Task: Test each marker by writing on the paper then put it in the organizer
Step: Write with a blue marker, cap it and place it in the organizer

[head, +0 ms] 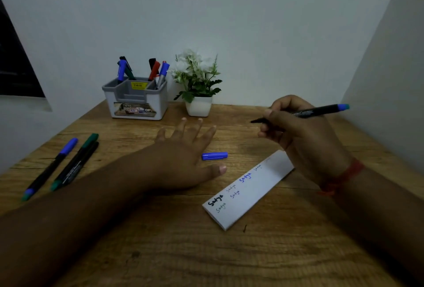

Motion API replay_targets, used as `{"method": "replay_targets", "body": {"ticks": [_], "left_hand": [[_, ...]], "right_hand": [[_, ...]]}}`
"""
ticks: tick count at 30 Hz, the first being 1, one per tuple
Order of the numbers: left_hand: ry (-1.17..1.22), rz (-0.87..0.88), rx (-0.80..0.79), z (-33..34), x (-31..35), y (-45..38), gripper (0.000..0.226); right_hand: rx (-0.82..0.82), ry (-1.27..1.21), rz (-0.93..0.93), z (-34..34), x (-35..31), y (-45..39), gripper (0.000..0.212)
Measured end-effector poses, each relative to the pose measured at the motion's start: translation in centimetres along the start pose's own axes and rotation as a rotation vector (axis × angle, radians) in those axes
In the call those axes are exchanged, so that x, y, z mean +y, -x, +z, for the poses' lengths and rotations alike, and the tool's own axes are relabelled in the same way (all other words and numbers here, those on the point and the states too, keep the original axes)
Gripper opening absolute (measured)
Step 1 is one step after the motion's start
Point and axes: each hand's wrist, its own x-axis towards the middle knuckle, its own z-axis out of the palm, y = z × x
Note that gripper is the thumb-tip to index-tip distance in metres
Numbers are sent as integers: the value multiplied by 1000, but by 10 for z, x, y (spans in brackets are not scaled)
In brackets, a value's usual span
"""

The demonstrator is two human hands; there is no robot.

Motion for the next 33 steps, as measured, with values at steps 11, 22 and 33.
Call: {"method": "replay_targets", "body": {"ticks": [11,22,33], "left_hand": [[-50,-92,-140,-6,6,7,127],[-15,-102,-225,-8,3,5,130],[-7,-98,-233,-11,9,6,129]], "right_hand": [[-193,621,130,5,-1,55,12],[-207,621,124,5,11,51,15],[-249,665,97,-6,10,50,17]]}}
